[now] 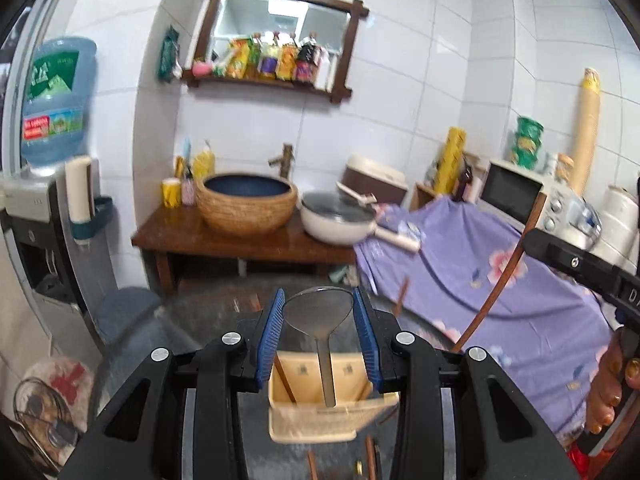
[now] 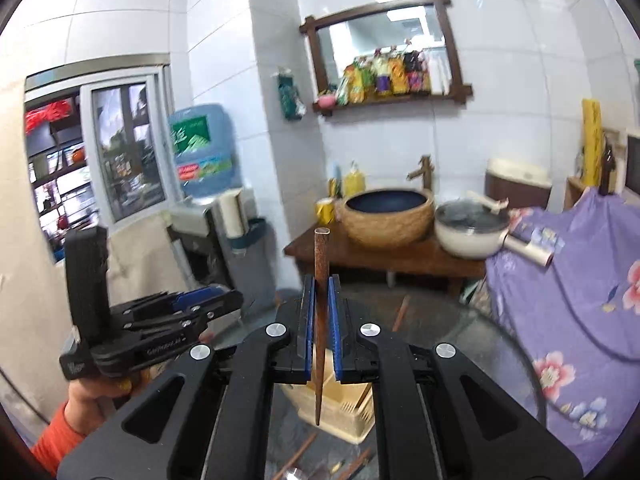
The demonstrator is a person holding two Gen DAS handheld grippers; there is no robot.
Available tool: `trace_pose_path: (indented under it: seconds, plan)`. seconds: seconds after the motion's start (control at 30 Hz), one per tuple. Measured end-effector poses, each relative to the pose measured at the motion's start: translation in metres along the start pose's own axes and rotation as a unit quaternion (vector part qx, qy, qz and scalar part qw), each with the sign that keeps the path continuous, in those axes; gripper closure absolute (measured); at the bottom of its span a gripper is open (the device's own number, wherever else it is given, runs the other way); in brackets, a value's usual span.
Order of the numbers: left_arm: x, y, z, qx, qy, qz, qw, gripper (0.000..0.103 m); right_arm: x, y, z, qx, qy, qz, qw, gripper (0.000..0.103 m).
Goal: Organize utensils
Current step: 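Carry the chopstick with the right tool over the holder while the left tool carries the spoon, then open the right tool over the holder while the left tool drops the spoon in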
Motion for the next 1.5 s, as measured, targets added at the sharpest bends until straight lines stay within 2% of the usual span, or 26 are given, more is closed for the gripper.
trace_pose_path:
  seconds: [0.1,0.2,0.53,0.93,1.3,1.5]
  plan:
    - [-0.010,0.011,-0.004,-0.022,0.008,0.008,0.9997,0.068,-0.017,0.011,-0.001,0.018,0.006,0.012,1.000,0.095]
    - [-0.001,0.026,-0.010,-0.036,0.004,-0.001,0.9994,0.068,-0.014,0.024,0.002,0.026,0.016,0.008,0.999,0.095]
    - [0.068,0.061,-0.034,-0.049,-0.014,-0.046,0.9977,0.068,0.058,0.074,0.016,0.047,0.026,-0.042,0.998,0.095]
    - [0.101,0.083,-0.036,-0.059,-0.004,-0.077,0.9953,0.068,0.099,0.095,0.023,0.056,0.029,-0.070,0.996,0.095]
    - [0.119,0.095,-0.040,-0.063,-0.003,-0.100,0.9930,0.068,0.101,0.095,0.025,0.061,0.031,-0.067,0.995,0.095]
    - [0.119,0.094,-0.037,-0.064,0.005,-0.099,0.9930,0.066,0.102,0.094,0.025,0.066,0.020,-0.065,0.996,0.095]
Point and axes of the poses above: each gripper's, at about its wrist camera, not at the fingertips, and y roughly the way its jaws point, z to its right, x to its underside, the point moved 5 cm from there along y, roughly the way its jaws point, and after that the axes turned 14 degrees about x, right-handed, at the moved point
